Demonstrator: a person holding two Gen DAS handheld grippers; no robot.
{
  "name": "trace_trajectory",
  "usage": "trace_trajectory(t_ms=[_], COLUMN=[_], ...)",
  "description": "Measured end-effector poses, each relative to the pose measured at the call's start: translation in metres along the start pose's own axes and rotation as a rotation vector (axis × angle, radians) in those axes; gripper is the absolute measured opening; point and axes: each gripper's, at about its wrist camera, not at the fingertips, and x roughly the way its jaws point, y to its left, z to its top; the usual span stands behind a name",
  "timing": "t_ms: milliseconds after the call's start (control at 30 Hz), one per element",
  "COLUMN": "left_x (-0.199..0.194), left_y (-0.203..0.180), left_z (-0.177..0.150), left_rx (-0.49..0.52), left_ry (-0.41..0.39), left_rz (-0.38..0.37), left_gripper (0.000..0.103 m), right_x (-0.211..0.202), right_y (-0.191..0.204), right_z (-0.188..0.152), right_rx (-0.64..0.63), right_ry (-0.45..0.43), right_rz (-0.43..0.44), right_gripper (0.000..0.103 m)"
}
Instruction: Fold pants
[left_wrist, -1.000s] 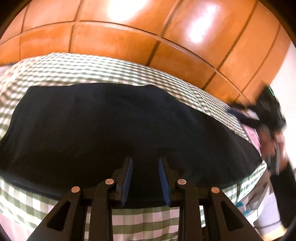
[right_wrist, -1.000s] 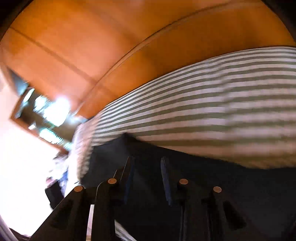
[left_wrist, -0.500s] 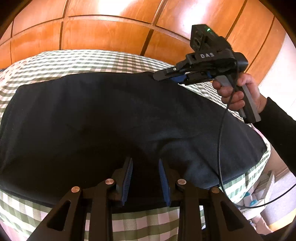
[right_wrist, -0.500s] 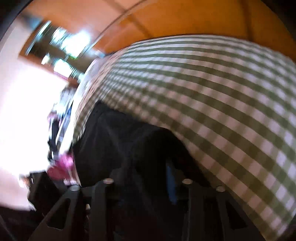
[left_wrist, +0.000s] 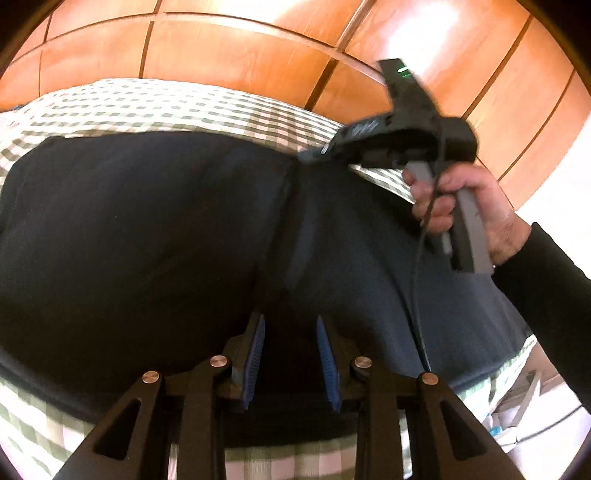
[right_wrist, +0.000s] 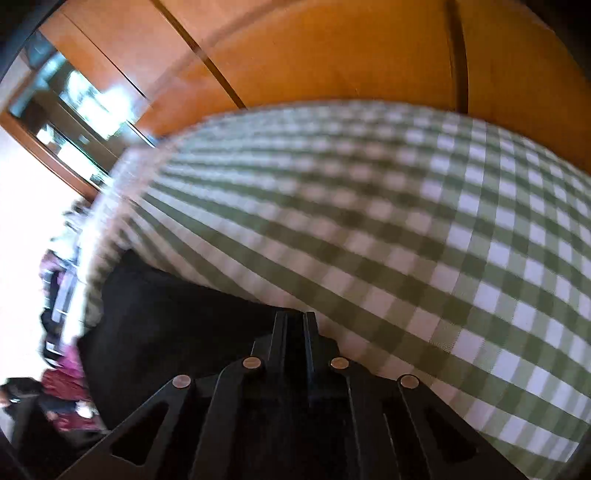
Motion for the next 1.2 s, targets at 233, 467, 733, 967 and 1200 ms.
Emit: trace_trajectory(t_ms=[233,467,733,967,1200], left_x=[-0.038,-0.111,-0.132,-0.126,-0.115], left_y=[0.016,0.108,0.187,0.186,0.2], left_z=[-0.01,-0.044,-0.05,-0.041,-0.053], left_rx=[-0.093,-0.449,-0.754,-0.698,-0.684], left_ry=[-0.043,-0.177,-0.253,-0.24,-0.196], left_rz=[-0.033,-0.04,-0.067,-0.032,0.039], left_gripper=[0.043,0.054,0.053,0.006,0.006], right_x=[-0.033,-0.089,-0.084,-0.082,-0.083], right_y=[0.008,0.02,0.058,0.075,0.076], right_z=[-0.013,-0.068,-0.153,-0.195,-0.239], right_rx=[0.022,0.071,0.043,0.032,0.035], right_ry=[-0.087,-0.206,-0.171,-0.143,-0.144], right_rz=[-0.059,-0.012,0.035,0.086,0.096], right_gripper=[0.04,0.04,0.04,0.04,0.037])
